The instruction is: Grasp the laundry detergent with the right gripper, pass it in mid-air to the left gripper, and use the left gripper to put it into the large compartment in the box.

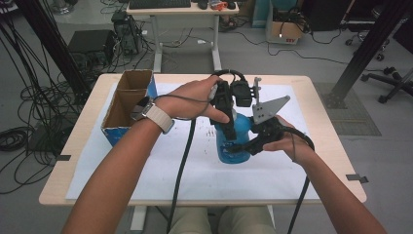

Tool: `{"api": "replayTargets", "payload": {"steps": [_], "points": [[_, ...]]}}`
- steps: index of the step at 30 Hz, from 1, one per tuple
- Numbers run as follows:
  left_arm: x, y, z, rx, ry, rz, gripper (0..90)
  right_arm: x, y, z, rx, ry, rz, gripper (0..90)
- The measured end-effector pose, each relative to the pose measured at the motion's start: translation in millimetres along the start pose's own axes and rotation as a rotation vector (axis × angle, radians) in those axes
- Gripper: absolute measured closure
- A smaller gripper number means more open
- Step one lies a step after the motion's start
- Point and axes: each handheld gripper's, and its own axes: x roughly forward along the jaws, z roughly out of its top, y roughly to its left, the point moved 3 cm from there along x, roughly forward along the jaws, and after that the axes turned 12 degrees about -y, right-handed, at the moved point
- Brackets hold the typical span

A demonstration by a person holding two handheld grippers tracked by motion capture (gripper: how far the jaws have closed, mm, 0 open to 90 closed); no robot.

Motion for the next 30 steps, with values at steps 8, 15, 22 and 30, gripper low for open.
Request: {"api": "replayTargets", "payload": {"steps": [8,15,22,30], "points": [[-0.1,1.0,0.6,0.015,0.002,0.004,37.4,0.0,0.1,0.0,0.0,0.0,0.003,43.3],[0.1,1.0,1.0,0.016,0.001,0.002,37.4,-0.6,-0.1,-0.1,-0.004,-0.001,0.0,43.3],[-0.1,0.4,0.5,0.006,0.002,0.002,37.4,-0.2,0.0,-0.1,-0.001,-0.004,0.0,43.3],[-0.7,1.2,0.3,0.016,0.001,0.001,37.4,0.1,0.0,0.2,-0.002,-0.004,0.004,43.3]]}}
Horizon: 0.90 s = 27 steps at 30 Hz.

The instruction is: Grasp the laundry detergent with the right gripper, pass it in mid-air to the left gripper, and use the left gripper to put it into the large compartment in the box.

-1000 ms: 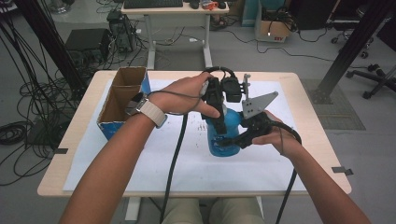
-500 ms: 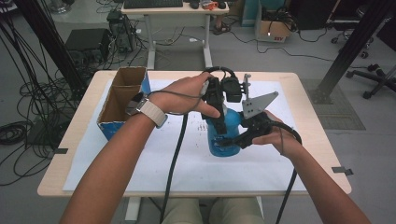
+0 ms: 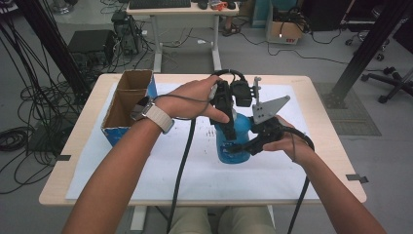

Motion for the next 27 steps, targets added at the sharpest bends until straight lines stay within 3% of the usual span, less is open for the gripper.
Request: {"api": "replayTargets", "payload": {"steps": [27], "points": [[-2.4,-3.6,6.4,-0.019,0.02,0.007,37.5,0.4,3.8,0.7,0.038,-0.041,0.014,42.7]]}}
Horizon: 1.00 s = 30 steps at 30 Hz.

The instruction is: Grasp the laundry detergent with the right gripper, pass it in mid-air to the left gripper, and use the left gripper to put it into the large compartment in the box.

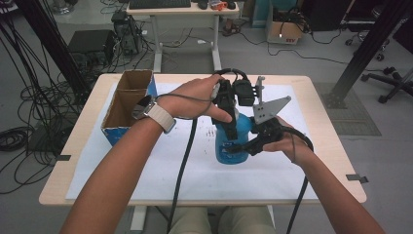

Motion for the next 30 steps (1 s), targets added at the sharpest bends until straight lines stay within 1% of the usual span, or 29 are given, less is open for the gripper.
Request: {"api": "replayTargets", "payload": {"steps": [1,3,5,6,7,8,9,10,11,12,14,15,16,17,18,19,20,21,22,23,24,25,26,27,28,29,30], "points": [[0.0,-0.2,0.5,0.006,0.005,-0.001,37.5,0.4,-0.1,0.0,-0.003,-0.002,0.003,42.7],[0.1,-1.9,1.4,0.002,0.011,-0.002,37.5,1.2,0.2,-0.3,-0.012,-0.003,0.011,42.6],[0.5,-2.2,1.7,0.0,0.013,-0.002,37.5,1.8,1.4,-0.6,-0.004,-0.007,0.012,41.6],[0.6,-1.7,1.8,0.004,0.014,0.001,37.5,2.8,-0.2,-1.3,-0.027,-0.012,0.006,39.7],[0.7,-1.9,1.7,0.001,0.014,0.003,37.5,3.5,1.0,-1.7,-0.013,-0.022,-0.002,34.8],[0.4,-2.2,1.4,-0.003,0.018,0.004,37.5,3.1,1.1,-2.3,0.001,-0.011,0.001,26.4],[0.0,-2.0,0.9,-0.003,0.02,0.007,37.5,3.3,2.6,-2.9,0.045,-0.011,0.007,17.9],[-0.3,-1.9,0.2,-0.008,0.018,0.006,37.5,2.6,1.2,-4.7,0.05,-0.012,-0.003,13.4],[-1.0,-1.6,-0.7,-0.009,0.02,0.006,37.5,-0.6,0.8,-6.2,0.066,-0.007,-0.02,11.2],[-1.5,-1.3,-1.5,-0.012,0.019,0.006,37.5,-3.2,0.0,-8.0,0.079,-0.02,-0.048,8.7],[-2.4,-1.3,-3.4,-0.018,0.021,0.009,37.5,-10.9,-1.1,-11.4,0.089,-0.011,-0.061,7.6],[-2.3,-3.6,-5.0,-0.055,0.016,0.007,37.5,-15.5,-1.1,-13.0,0.092,-0.003,-0.064,7.5],[-2.7,-3.5,-6.0,-0.062,0.016,0.011,37.5,-20.3,-1.9,-14.6,0.095,0.013,-0.063,7.5],[-3.0,-3.2,-7.0,-0.066,0.014,0.012,37.5,-24.4,-2.0,-16.4,0.105,0.018,-0.065,7.5],[-3.7,-1.7,-7.7,-0.052,0.019,0.014,37.5,-27.8,-2.3,-18.3,0.105,0.028,-0.078,7.3],[-4.2,-0.2,-8.2,-0.036,0.022,0.015,37.5,-31.6,-2.9,-19.8,0.102,0.051,-0.085,6.5],[-4.7,-0.3,-9.2,-0.046,0.027,0.017,37.5,-35.0,-3.0,-21.4,0.103,0.069,-0.09,5.4],[-4.7,-0.3,-9.2,-0.046,0.027,0.017,37.5,-35.0,-3.0,-21.4,0.103,0.069,-0.09,5.4],[-4.9,-1.9,-10.8,-0.099,0.021,0.026,37.5,-42.1,-3.1,-24.0,0.087,0.118,-0.087,5.2],[-6.9,-0.9,-11.0,-0.103,0.036,0.028,37.5,-45.8,-3.4,-24.3,0.074,0.14,-0.098,5.3],[-8.6,0.0,-11.8,-0.113,0.042,0.041,37.5,-49.6,-3.9,-24.5,0.066,0.158,-0.11,5.3],[-8.6,0.0,-11.8,-0.113,0.042,0.041,37.5,-49.6,-3.9,-24.5,0.066,0.158,-0.11,5.3],[-9.5,1.1,-12.1,-0.103,0.05,0.049,37.5,-54.7,-4.9,-24.9,0.061,0.177,-0.127,6.4],[-12.6,4.1,-13.0,-0.099,0.065,0.076,37.5,-59.5,-6.1,-25.1,0.054,0.198,-0.154,7.0],[-12.6,4.1,-13.0,-0.099,0.065,0.076,37.5,-59.5,-6.1,-25.1,0.054,0.198,-0.154,7.0],[-13.6,4.8,-13.4,-0.115,0.066,0.081,37.5,-63.5,-7.8,-25.1,0.063,0.213,-0.191,6.9],[-17.0,7.5,-14.2,-0.134,0.073,0.088,37.5,-67.6,-8.9,-24.7,0.076,0.234,-0.209,5.9]]}}
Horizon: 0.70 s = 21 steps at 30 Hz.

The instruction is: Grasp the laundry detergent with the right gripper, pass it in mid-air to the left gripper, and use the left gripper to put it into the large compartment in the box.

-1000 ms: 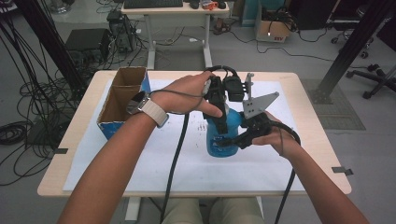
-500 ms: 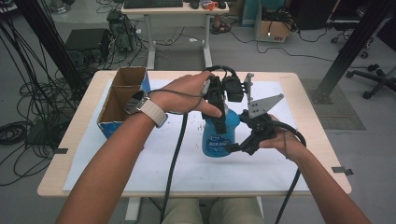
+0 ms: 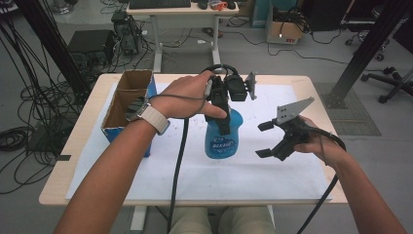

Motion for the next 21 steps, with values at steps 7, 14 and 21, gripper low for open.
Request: {"api": "replayTargets", "payload": {"steps": [7,14,21], "points": [[-9.4,5.2,-3.9,-0.1,0.003,0.044,37.5,-15.4,-11.2,-4.1,-0.027,0.082,0.01,4.3],[-18.2,13.4,-9.6,-0.194,0.001,0.102,37.5,-35.0,-18.1,-8.6,-0.045,0.155,-0.047,3.5],[-21.4,17.1,-9.7,-0.25,0.016,0.112,37.5,-44.4,-21.2,-12.6,-0.037,0.179,-0.097,3.7]]}}
